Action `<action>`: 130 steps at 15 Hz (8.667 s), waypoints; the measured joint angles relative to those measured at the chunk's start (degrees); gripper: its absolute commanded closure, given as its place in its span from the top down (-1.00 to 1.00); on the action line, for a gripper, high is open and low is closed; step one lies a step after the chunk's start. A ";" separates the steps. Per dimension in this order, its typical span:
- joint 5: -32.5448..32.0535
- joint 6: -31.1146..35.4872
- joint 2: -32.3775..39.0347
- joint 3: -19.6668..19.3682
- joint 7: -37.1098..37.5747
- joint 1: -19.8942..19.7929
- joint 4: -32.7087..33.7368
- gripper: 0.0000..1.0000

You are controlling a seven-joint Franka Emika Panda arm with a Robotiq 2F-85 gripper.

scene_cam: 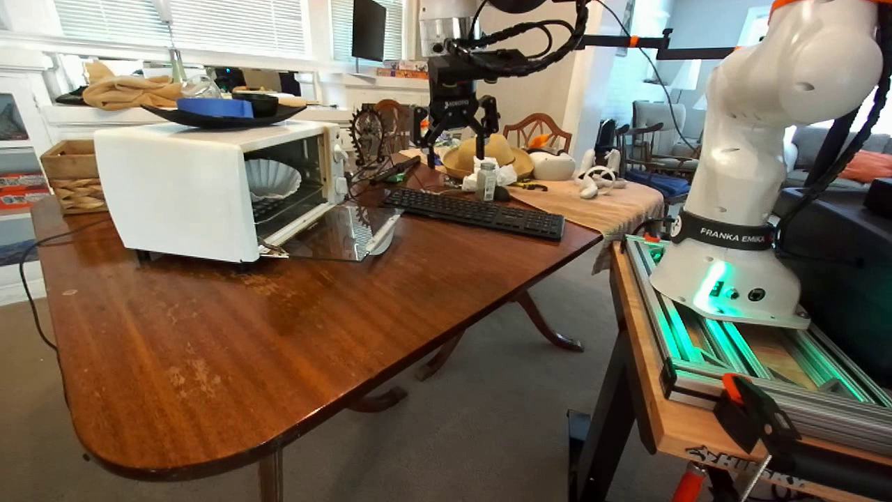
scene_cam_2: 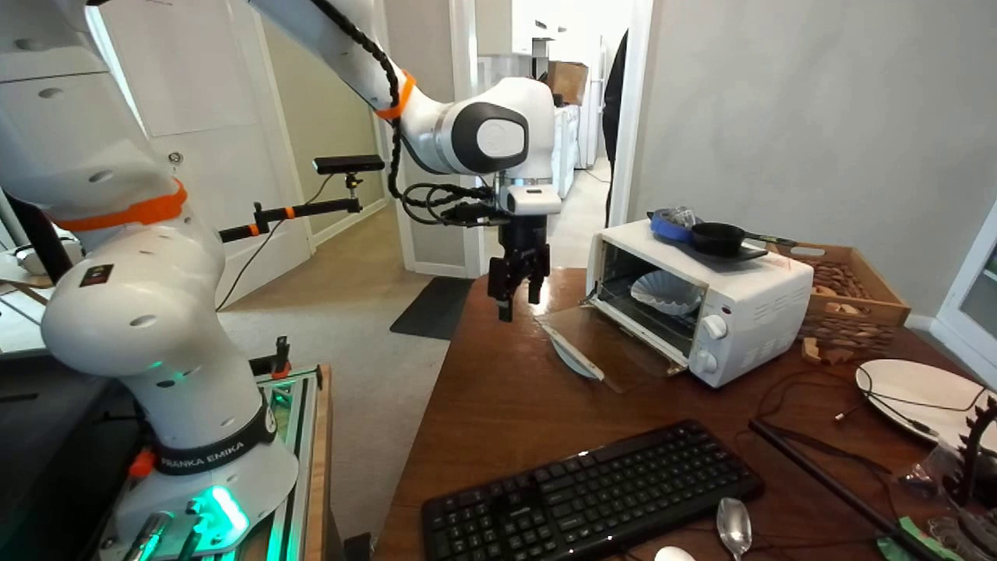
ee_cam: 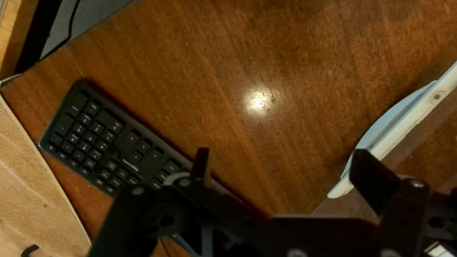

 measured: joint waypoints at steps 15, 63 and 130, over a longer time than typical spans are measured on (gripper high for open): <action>-40.51 3.47 6.16 0.72 -1.02 -3.58 3.75 1.00; -66.70 18.28 41.92 0.89 -26.75 4.76 37.79 0.21; -55.06 -30.32 -3.42 -9.12 -18.30 -8.58 -16.21 -0.97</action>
